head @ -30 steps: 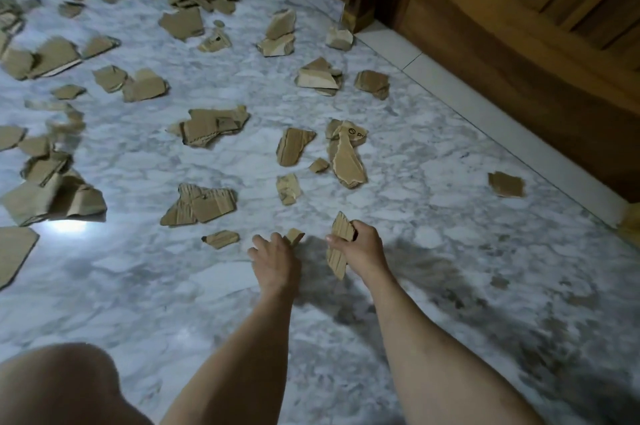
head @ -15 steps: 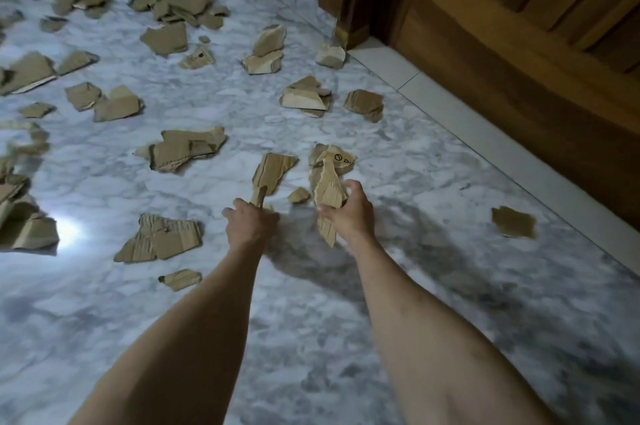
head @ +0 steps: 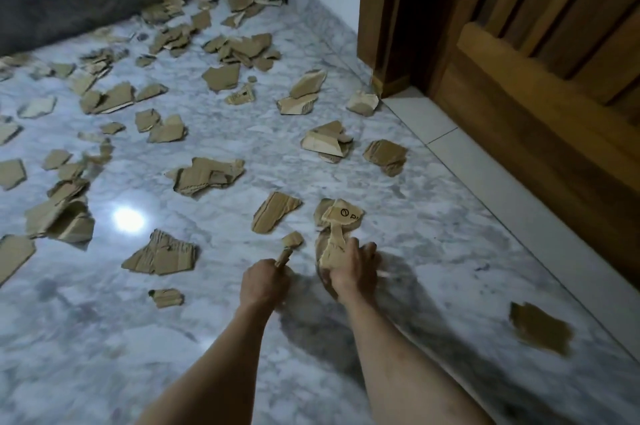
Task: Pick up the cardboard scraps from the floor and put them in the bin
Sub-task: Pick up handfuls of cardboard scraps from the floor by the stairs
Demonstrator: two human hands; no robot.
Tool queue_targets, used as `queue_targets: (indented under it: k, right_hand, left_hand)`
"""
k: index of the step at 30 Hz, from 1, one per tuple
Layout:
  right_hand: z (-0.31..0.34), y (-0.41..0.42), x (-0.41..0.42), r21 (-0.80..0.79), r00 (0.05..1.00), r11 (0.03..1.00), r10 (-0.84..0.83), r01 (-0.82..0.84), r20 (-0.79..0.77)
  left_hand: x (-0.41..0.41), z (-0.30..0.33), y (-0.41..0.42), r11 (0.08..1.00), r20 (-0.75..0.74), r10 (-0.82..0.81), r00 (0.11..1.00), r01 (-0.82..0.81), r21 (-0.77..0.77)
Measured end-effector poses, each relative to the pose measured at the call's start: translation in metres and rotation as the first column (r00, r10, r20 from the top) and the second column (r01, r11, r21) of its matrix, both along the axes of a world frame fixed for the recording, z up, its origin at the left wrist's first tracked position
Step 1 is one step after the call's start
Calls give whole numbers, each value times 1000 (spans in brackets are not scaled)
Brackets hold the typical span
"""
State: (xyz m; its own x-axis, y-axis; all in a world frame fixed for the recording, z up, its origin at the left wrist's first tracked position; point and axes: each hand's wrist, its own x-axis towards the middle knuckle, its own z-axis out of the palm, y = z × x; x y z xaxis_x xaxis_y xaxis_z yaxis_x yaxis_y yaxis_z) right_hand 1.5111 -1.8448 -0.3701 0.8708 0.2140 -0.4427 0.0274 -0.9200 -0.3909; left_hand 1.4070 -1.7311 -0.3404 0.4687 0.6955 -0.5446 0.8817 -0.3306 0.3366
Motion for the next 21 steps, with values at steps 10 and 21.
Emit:
queue_targets:
  k: [10, 21]
  right_hand:
    - [-7, -31, 4, 127, 996, 989, 81, -75, -48]
    - [-19, -17, 9, 20, 987, 988, 155, -154, -35]
  left_hand:
    - [52, 35, 11, 990, 141, 45, 989, -63, 125]
    - [86, 11, 50, 990, 140, -68, 988, 50, 129]
